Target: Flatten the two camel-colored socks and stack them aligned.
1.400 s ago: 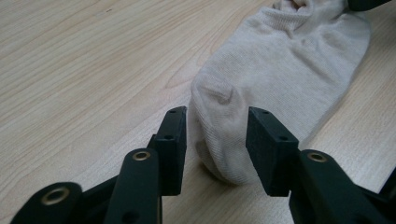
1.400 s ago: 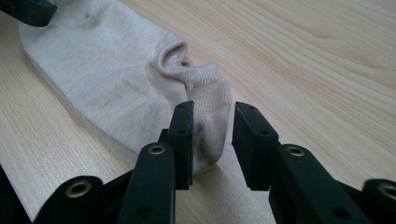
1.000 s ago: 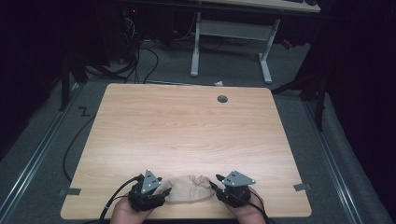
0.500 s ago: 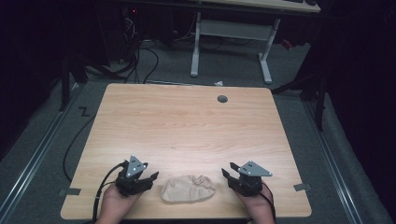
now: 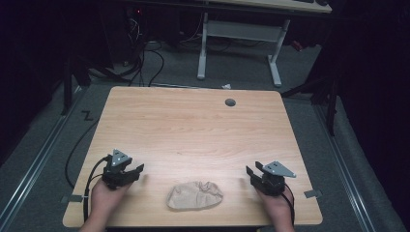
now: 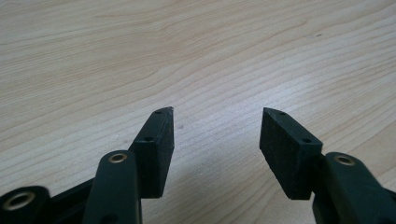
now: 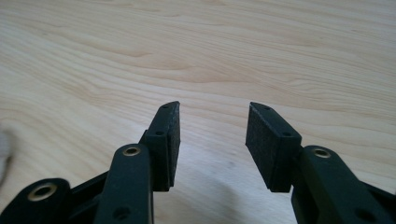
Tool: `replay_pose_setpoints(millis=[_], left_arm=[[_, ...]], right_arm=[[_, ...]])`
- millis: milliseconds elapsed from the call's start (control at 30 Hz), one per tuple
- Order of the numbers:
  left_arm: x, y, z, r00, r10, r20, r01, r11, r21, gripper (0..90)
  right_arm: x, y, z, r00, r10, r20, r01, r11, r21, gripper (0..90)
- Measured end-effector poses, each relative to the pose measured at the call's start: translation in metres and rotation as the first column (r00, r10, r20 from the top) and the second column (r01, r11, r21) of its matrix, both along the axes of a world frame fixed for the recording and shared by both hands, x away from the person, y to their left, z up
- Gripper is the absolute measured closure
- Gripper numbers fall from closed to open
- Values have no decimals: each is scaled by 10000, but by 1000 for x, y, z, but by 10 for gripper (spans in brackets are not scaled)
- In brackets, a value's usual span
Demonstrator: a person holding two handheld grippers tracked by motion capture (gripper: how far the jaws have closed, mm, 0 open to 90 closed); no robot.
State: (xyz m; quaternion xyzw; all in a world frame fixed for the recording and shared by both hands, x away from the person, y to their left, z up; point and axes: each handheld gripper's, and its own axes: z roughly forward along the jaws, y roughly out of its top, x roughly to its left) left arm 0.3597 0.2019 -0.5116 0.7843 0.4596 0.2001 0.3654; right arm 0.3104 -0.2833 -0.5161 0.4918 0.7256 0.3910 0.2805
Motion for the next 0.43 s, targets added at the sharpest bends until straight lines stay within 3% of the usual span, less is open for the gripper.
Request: replay_pose_setpoints(millis=[100,200,333,433], left_arm=[[-1,-2,3,9995,-156,258,157,9999,-15,453],[-2,-2,2,9994,-232,255,232,9997,0,451],[-8,0,1,9993,-324,212,322,9994,81,451],[-12,3,5,9990,-347,273,350,9993,-107,451]], right_arm=[[2,-8,-2,9996,-289,7,289,9996,49,548],[2,-9,-3,9993,-361,-58,361,9993,6,548],[2,-7,-3,9996,-261,-59,261,9997,-22,548],[1,0,0,10000,-71,49,72,9999,-150,548]])
